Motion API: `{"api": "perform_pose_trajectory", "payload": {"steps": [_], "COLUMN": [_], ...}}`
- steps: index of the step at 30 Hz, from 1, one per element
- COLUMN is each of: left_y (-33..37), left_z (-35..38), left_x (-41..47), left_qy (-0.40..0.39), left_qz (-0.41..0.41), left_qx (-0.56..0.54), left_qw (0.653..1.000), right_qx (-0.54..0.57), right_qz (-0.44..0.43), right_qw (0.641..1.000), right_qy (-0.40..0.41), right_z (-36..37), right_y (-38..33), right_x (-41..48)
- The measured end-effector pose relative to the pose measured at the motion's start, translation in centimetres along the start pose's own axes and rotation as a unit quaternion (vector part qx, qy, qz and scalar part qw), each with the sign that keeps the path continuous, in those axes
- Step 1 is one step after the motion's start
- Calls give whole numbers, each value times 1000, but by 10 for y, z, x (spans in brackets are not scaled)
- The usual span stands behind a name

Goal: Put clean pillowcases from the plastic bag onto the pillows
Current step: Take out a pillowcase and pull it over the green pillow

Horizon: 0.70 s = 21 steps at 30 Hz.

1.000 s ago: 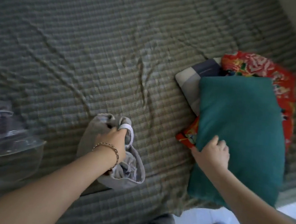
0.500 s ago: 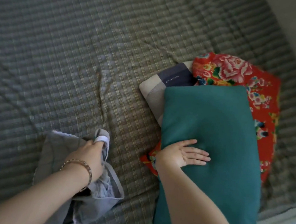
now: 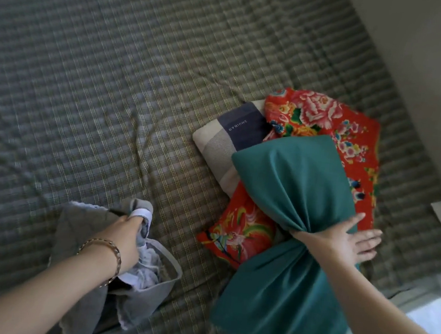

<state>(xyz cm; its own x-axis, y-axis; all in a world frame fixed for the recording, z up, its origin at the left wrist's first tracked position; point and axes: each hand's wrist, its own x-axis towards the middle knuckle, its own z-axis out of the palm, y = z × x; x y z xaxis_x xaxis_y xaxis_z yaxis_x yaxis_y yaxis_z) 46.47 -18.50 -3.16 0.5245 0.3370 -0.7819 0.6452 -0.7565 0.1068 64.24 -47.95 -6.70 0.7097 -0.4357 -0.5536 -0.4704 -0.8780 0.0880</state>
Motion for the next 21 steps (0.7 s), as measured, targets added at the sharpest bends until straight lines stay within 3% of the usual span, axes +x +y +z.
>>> {"api": "perform_pose_trajectory", "payload": {"steps": [4, 10, 15, 19, 21], "left_y": [-2, -23, -42, -71, -87], "left_z": [-5, -8, -11, -18, -27], "left_x": [2, 5, 11, 1, -8], "left_qy": [-3, 32, 88, 100, 97], "left_qz": [-14, -65, -76, -53, -48], "left_qx": [-4, -6, -42, -57, -16], "left_qw": [1000, 997, 992, 992, 994], "right_qx": [56, 97, 101, 88, 102], "right_qz": [50, -6, -130, -274, -290], "right_qw": [995, 995, 986, 956, 944], "right_qy": [-63, 26, 25, -63, -118], "right_z": [-2, 6, 16, 18, 3], "right_y": [-3, 5, -14, 0, 9], "right_x": [19, 19, -51, -123, -145]}}
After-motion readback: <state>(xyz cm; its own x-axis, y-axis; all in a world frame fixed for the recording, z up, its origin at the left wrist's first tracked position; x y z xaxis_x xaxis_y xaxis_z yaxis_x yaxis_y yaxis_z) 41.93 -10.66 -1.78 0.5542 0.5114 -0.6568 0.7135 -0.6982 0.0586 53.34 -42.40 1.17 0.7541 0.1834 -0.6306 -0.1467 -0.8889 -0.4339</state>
